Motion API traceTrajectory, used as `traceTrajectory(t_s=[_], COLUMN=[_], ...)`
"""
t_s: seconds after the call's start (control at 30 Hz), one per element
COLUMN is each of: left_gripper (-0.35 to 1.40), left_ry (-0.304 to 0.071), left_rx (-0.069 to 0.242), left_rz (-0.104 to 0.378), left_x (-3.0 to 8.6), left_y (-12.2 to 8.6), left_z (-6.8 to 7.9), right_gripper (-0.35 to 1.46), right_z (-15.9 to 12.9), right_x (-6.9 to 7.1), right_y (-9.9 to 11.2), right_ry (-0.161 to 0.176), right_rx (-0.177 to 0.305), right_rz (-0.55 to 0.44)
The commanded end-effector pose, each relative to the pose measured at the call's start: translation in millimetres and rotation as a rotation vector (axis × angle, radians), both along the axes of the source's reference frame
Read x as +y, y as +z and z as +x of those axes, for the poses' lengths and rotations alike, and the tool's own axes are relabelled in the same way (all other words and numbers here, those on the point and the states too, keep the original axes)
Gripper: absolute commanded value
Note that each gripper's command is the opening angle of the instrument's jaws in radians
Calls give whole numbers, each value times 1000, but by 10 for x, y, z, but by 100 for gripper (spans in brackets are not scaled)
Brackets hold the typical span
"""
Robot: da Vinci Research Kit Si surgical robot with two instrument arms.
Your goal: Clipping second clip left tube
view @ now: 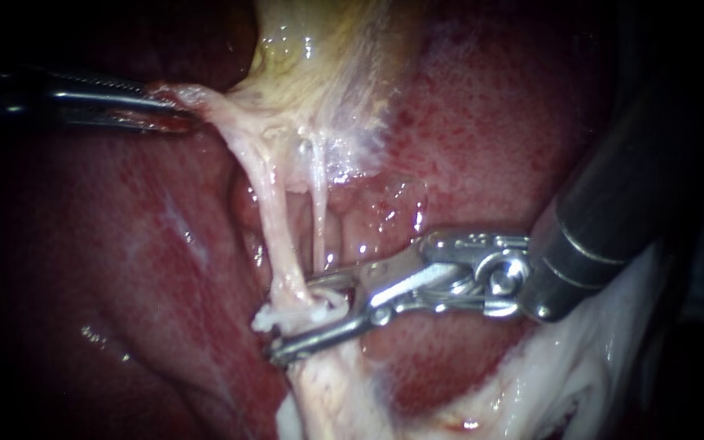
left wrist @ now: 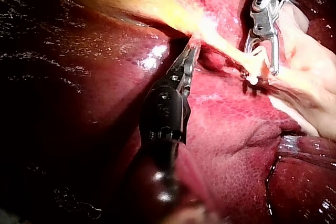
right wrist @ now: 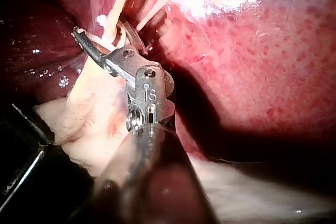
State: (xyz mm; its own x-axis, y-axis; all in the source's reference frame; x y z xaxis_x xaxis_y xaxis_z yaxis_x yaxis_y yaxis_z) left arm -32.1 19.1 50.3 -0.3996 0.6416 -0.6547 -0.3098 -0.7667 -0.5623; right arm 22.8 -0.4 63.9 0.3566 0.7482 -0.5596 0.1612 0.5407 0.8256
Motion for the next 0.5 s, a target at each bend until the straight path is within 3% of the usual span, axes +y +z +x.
traceTrajectory(t_s=[0.03,0.5], left_gripper=[-35,-35], left_ry=[0,0], left_rx=[0,0], left_rz=[0,0], left_x=[0,0], left_y=[0,0], left_z=[0,0], right_gripper=[49,48], right_z=[0,1], right_x=[2,9], right_y=[-2,-11], right_ry=[1,6], right_rx=[1,-9], right_rz=[0,40])
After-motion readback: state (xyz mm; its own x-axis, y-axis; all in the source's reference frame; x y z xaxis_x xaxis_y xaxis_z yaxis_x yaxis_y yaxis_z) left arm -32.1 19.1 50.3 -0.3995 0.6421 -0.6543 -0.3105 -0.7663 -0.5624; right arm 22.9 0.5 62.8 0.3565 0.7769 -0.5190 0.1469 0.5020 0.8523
